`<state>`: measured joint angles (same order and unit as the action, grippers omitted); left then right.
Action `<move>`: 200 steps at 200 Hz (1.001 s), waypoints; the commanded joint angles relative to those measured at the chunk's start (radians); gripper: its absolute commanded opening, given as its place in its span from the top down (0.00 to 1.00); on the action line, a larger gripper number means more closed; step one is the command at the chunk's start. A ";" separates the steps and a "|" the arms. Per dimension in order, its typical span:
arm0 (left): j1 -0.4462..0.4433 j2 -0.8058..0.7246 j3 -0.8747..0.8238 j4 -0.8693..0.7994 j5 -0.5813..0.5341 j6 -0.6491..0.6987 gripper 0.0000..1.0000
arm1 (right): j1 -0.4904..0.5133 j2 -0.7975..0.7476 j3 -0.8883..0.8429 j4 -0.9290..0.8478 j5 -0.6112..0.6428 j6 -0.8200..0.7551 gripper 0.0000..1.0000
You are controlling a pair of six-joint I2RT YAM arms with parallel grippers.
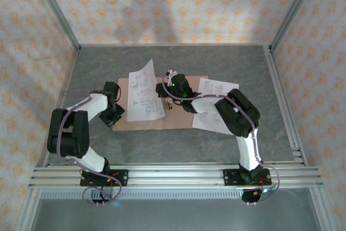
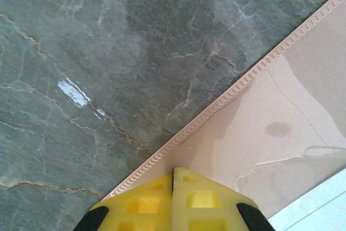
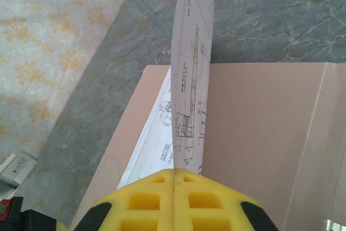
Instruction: Put the files into the folder
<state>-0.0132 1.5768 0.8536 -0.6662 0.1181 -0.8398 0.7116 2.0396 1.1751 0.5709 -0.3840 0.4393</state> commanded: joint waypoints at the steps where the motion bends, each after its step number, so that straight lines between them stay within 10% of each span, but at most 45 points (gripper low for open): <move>1: -0.012 -0.016 -0.024 0.005 0.011 -0.015 1.00 | 0.021 0.015 -0.010 0.059 0.011 0.027 1.00; 200: 0.139 0.050 0.055 0.026 0.105 0.122 0.99 | 0.026 0.020 -0.037 -0.020 0.068 0.011 1.00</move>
<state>0.1226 1.6142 0.9268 -0.6945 0.1715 -0.7521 0.7433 2.0563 1.1431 0.5617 -0.3363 0.4603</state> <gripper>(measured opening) 0.064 0.053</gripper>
